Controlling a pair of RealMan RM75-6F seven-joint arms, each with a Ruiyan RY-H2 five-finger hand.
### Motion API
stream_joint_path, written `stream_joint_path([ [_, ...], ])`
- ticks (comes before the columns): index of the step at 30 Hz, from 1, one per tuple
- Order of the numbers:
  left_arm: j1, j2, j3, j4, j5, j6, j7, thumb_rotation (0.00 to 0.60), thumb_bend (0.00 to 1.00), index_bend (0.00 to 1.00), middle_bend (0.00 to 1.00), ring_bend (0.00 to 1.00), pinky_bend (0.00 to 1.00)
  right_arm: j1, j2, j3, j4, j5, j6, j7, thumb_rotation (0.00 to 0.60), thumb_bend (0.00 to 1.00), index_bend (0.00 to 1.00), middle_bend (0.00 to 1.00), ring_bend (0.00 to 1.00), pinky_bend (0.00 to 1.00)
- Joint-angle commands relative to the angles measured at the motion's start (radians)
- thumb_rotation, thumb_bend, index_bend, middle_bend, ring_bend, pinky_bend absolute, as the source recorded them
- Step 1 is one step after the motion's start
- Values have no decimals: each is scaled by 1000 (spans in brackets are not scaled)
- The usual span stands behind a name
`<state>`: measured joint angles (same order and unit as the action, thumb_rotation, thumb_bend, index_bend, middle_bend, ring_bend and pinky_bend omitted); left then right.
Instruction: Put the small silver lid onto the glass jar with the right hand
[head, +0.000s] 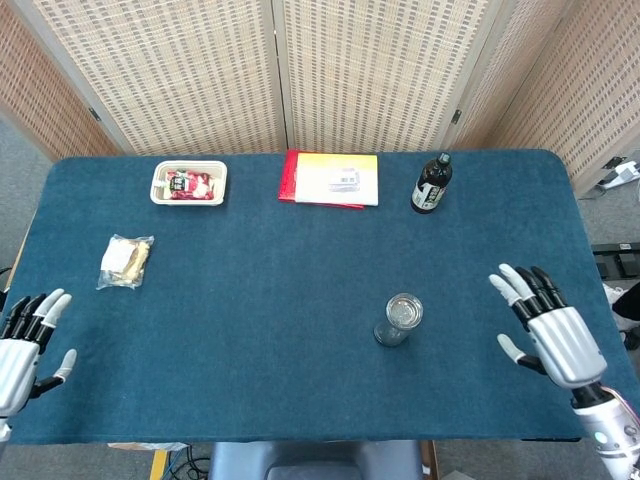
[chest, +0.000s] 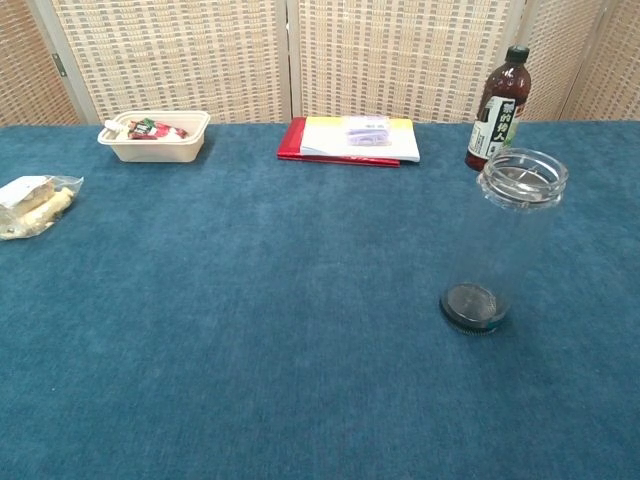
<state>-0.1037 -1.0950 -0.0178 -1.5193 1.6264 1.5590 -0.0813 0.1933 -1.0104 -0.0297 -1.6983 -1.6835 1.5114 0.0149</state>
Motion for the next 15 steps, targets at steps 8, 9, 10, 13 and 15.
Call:
stream_joint_path([
  [8,-35,-29,4,7,-5,-64,42,600,390,0,47,0,0,-148,-119,-32,224,17,142,60,600,334,12,0,0,0],
  [9,-37,-30,4,8,-4,-66,43,600,390,0,47,0,0,-154,-119,-27,225,17,154,60,600,334,12,0,0,0],
  [10,-39,-33,4,10,-3,-69,45,600,390,0,47,0,0,-161,-121,-19,225,17,175,63,600,334,12,0,0,0],
  [13,-44,-35,5,11,-5,-76,48,600,390,0,47,0,0,-174,-121,-9,228,19,197,64,600,334,12,0,0,0],
  [15,-46,-37,4,12,-11,-82,52,600,390,0,47,0,0,-172,-121,-7,230,21,184,68,600,334,12,0,0,0],
])
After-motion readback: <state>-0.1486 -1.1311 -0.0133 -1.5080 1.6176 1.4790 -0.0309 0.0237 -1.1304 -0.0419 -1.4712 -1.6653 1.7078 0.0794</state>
